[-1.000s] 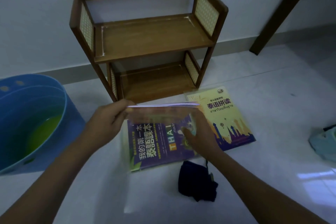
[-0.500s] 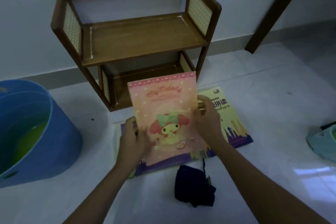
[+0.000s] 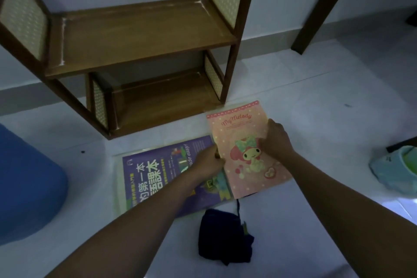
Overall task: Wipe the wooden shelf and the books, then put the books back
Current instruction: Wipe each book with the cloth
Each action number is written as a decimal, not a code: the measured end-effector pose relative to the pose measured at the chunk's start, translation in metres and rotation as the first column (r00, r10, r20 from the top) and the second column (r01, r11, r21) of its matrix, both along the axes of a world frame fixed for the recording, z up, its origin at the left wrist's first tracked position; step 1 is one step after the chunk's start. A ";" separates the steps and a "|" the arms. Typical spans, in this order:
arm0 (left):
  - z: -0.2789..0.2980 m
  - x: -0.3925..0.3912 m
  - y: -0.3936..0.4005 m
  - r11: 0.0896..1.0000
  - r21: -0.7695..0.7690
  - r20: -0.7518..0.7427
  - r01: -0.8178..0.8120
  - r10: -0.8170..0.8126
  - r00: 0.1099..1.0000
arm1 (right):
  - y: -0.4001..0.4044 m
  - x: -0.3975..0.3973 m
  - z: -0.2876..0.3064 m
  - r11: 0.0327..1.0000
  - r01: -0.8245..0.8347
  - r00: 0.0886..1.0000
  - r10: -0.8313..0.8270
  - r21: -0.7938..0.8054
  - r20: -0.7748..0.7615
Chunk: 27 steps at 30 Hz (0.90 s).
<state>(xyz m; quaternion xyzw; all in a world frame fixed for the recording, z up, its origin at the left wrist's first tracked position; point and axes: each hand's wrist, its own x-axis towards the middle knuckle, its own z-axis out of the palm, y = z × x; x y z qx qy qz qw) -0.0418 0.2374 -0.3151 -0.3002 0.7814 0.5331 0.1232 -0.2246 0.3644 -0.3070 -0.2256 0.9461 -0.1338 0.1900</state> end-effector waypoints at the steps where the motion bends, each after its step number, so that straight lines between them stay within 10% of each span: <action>1: -0.001 0.000 -0.001 1.000 -0.003 -0.028 0.017 -0.017 0.999 | 0.002 0.002 -0.002 1.000 -0.002 0.999 0.002 0.016 -0.036; 5: 0.014 0.029 -0.006 0.987 -0.160 -0.135 0.012 -0.033 0.990 | 0.011 0.053 0.005 0.982 -0.141 0.964 0.106 -0.127 -0.245; 9: 0.007 0.113 -0.031 0.893 -0.437 -0.103 -0.106 0.067 0.992 | 0.042 0.150 0.017 0.755 -0.571 0.820 0.508 -0.322 -0.262; 13: -0.006 0.198 -0.055 0.860 -0.510 0.125 -0.023 0.101 0.987 | 0.090 0.219 -0.015 0.681 -0.733 0.681 0.732 0.005 0.006; 17: -0.019 0.236 -0.064 0.859 -0.467 0.307 0.213 -0.068 0.949 | 0.082 0.223 -0.009 0.757 -0.645 0.732 0.651 -0.104 0.199; 22: -0.023 0.241 -0.070 0.812 -0.541 0.240 0.221 -0.103 0.965 | 0.006 0.197 0.016 0.802 -0.412 0.894 0.447 -0.432 -0.022; 27: -0.025 0.241 -0.069 0.832 -0.527 0.199 0.173 -0.077 0.977 | -0.046 0.193 -0.020 0.879 -0.465 0.876 0.438 -0.110 -0.203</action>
